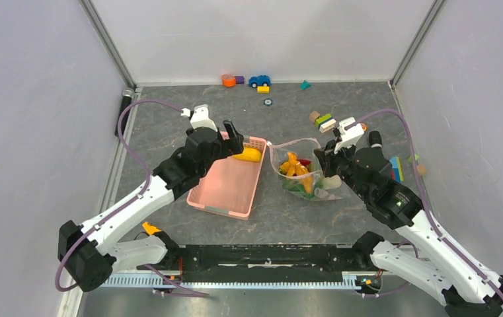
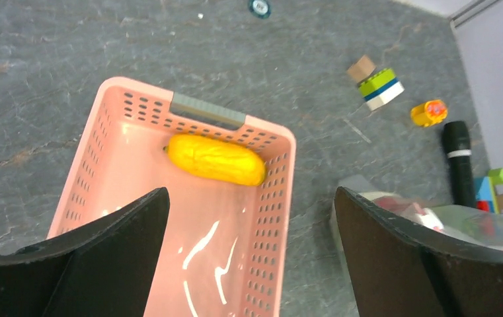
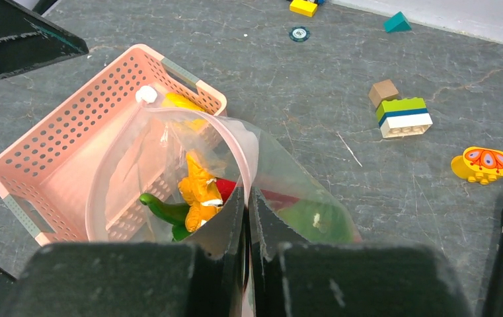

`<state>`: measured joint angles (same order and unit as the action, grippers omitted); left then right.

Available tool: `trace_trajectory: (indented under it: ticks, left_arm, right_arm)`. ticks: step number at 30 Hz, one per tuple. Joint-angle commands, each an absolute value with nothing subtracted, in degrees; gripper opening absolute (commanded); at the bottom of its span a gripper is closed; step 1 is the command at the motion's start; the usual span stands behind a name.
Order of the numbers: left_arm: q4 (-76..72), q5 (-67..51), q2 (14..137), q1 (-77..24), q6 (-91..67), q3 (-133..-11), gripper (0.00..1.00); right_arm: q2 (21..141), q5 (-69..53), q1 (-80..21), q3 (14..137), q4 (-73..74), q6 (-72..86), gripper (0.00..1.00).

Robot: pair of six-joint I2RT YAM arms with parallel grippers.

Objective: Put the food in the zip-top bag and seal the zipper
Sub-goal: Pick up the fake fruit from the bin.

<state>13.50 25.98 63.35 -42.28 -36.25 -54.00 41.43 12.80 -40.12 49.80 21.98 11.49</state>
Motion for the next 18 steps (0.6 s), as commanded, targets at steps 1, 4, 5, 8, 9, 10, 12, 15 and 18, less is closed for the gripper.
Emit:
trace_trajectory:
  ticks: [1,4,5,8,9,10,12,15,18]
  left_arm:
    - [12.82,14.81,65.41,-38.20,-27.23,-51.86,1.00]
    - [10.16,8.32,68.70,-37.23,-7.87,-49.79,1.00]
    - [9.19,8.15,69.72,-36.90,-4.40,-49.39,1.00]
    - [6.39,5.52,73.41,-34.71,-0.44,-49.31,1.00]
    - [5.15,3.81,74.96,-33.62,-0.26,-49.50,1.00]
    - [4.67,3.00,76.73,-32.60,-0.79,-50.07,1.00]
    - [6.15,1.54,80.46,-31.12,-2.53,-52.71,1.00]
    - [7.81,-2.20,85.86,-30.32,-3.53,-56.24,1.00]
    - [8.17,-3.52,90.72,-30.23,-2.50,-59.26,1.00]
  right_arm:
    - [42.21,13.82,-40.17,51.94,21.28,9.40,0.08]
    - [43.02,13.76,-40.20,51.79,21.63,8.49,0.08]
    - [43.27,13.71,-40.22,51.69,21.75,8.29,0.08]
    - [43.92,13.51,-40.18,51.67,22.08,7.95,0.08]
    - [44.11,13.52,-40.20,51.68,22.15,7.80,0.08]
    - [44.07,13.50,-40.21,51.68,22.30,7.63,0.08]
    - [43.74,13.92,-40.16,51.44,22.36,7.53,0.09]
    - [43.22,13.79,-40.22,51.06,22.36,7.48,0.09]
    - [43.04,14.09,-40.19,50.98,22.32,7.13,0.09]
